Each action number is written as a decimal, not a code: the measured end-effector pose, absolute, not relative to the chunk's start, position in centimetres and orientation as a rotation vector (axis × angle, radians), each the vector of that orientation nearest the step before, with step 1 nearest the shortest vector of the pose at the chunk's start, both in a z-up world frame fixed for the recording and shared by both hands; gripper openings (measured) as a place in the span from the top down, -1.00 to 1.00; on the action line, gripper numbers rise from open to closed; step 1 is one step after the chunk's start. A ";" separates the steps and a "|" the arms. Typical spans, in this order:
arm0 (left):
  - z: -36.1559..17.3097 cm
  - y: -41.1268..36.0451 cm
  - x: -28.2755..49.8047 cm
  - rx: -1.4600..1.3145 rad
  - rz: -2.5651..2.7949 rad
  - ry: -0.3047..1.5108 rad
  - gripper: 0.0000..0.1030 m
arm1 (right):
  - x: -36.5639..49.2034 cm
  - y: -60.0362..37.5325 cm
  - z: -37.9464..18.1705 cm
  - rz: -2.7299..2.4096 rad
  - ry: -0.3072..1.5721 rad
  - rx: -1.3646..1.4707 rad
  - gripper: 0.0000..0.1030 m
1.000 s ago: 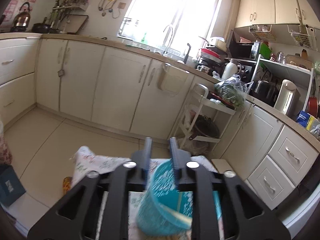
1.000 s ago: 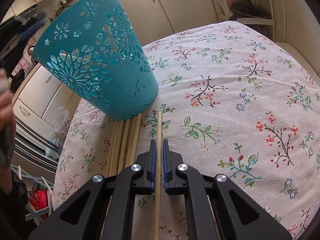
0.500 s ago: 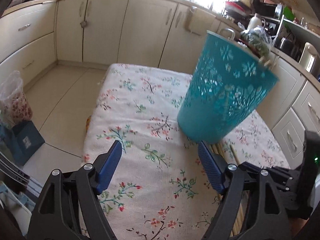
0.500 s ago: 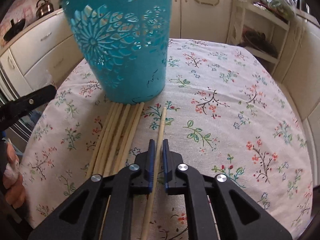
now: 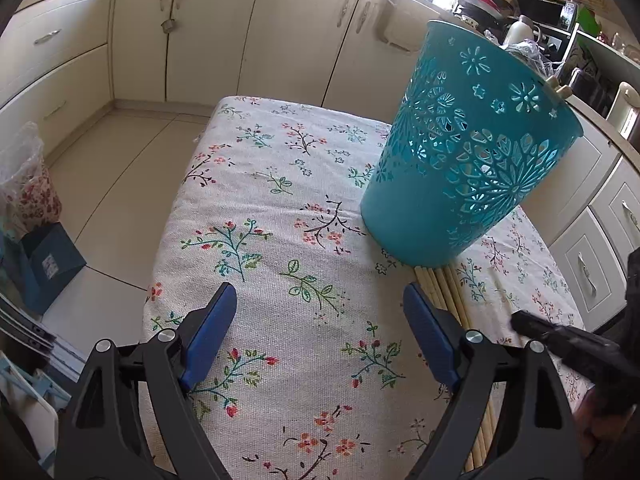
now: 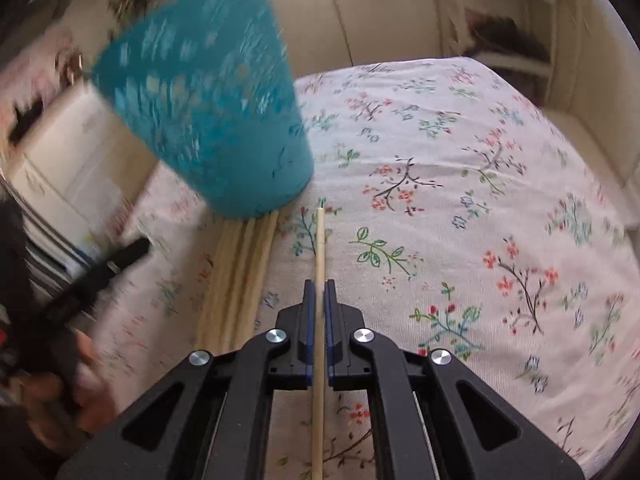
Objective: Organize utensils
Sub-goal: 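Lift the held stick with the right tool into the teal cup and release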
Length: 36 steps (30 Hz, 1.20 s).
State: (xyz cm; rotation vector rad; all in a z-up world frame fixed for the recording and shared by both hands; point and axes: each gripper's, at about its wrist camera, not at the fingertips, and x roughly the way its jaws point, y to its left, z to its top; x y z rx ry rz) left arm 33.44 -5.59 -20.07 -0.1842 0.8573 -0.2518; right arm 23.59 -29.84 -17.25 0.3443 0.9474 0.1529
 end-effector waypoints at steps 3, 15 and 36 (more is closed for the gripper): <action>-20.1 -5.6 33.6 -0.186 -0.252 0.862 -0.58 | 22.0 -31.7 -13.8 0.214 0.801 0.495 0.90; -20.2 -5.2 33.6 -0.212 -0.248 0.859 -0.58 | 30.6 -28.1 0.9 0.302 0.330 0.486 0.90; -20.3 -4.6 33.7 -0.259 -0.245 0.855 -0.58 | 31.3 -26.9 -2.9 0.246 0.477 0.351 0.87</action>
